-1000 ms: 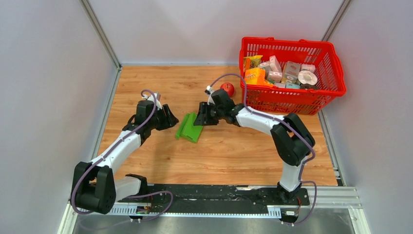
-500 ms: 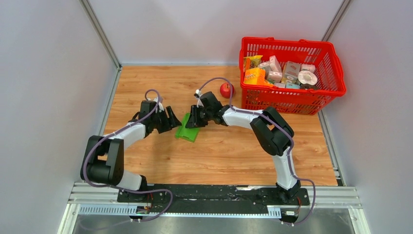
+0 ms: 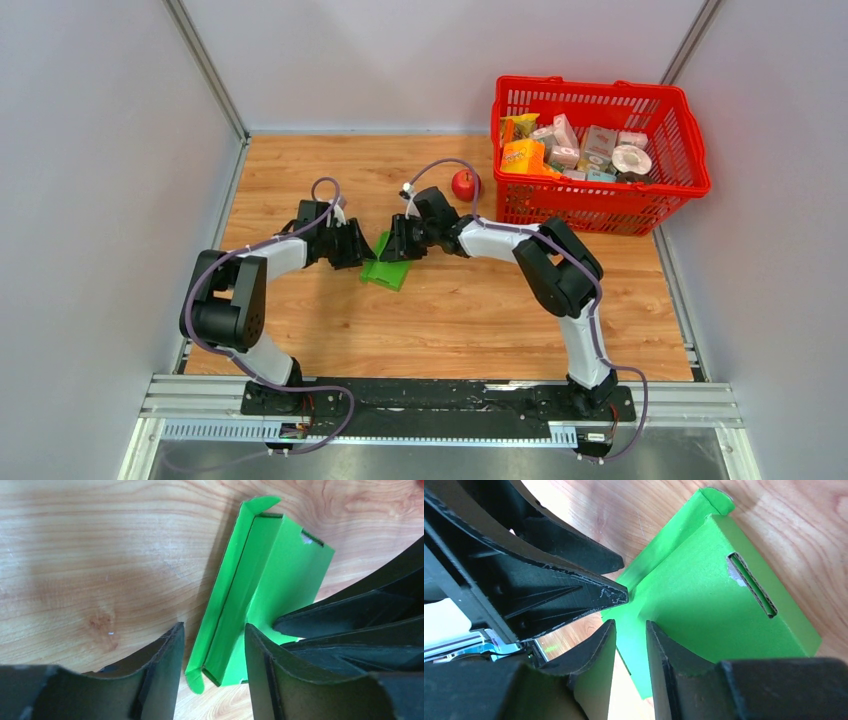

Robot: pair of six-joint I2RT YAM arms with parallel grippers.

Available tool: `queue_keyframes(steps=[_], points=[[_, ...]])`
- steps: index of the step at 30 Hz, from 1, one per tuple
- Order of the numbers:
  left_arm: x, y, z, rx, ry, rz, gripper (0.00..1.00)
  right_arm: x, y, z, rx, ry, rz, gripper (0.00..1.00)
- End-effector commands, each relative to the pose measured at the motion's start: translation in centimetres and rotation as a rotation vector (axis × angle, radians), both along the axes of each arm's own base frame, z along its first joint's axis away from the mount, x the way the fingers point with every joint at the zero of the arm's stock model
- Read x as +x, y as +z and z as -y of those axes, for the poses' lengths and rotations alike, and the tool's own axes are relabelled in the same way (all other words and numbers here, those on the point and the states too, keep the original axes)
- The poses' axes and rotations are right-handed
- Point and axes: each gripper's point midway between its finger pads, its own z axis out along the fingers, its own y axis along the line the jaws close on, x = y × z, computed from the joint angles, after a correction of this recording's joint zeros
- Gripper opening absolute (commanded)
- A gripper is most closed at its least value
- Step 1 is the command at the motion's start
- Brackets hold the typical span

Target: Fold the paper box

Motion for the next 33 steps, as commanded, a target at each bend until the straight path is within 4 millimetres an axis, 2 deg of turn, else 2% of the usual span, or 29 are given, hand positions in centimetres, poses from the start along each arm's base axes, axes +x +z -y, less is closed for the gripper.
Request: queue_keyframes(steps=[1, 5, 6, 7, 9, 13, 15, 18, 24, 30, 32, 33], points=[[-0.3, -0.1, 0.7, -0.004, -0.057, -0.003, 0.52, 0.2, 1.7, 0.8, 0.0, -0.004, 0.023, 0.37], [-0.5, -0.4, 0.9, -0.001, -0.058, -0.003, 0.46, 0.5, 3.7, 1.7, -0.037, -0.009, 0.051, 0.42], [-0.5, -0.4, 1.0, -0.001, -0.059, -0.004, 0.46, 0.1, 3.6, 2.6, -0.079, -0.008, 0.046, 0.43], [-0.6, -0.5, 1.0, -0.001, -0.06, -0.005, 0.46, 0.4, 4.5, 3.2, -0.098, -0.027, 0.074, 0.45], [-0.4, -0.3, 1.1, -0.007, -0.058, 0.003, 0.46, -0.1, 4.0, 4.7, -0.175, -0.032, 0.068, 0.53], [-0.2, 0.0, 1.5, -0.019, -0.065, 0.018, 0.46, -0.3, 3.4, 6.9, -0.259, -0.084, 0.063, 0.57], [-0.1, 0.1, 1.6, -0.025, -0.067, 0.024, 0.48, -0.4, 2.9, 7.0, -0.254, -0.094, 0.054, 0.57], [-0.1, 0.3, 1.9, -0.039, -0.08, 0.032, 0.52, 0.1, 2.8, 5.5, -0.187, -0.087, 0.034, 0.57], [0.1, 0.6, 2.3, -0.065, -0.099, 0.037, 0.58, 1.6, 0.5, 5.2, -0.194, -0.143, 0.017, 0.47], [0.2, 0.5, 2.5, -0.072, -0.109, 0.036, 0.59, 1.5, -1.4, 5.7, -0.203, -0.165, -0.006, 0.39], [0.1, 0.3, 2.8, -0.086, -0.121, 0.031, 0.59, 1.2, -2.4, 6.1, -0.221, -0.181, -0.018, 0.3], [0.1, 0.3, 2.9, -0.091, -0.124, 0.029, 0.58, 1.0, -2.6, 6.3, -0.222, -0.182, -0.024, 0.29]])
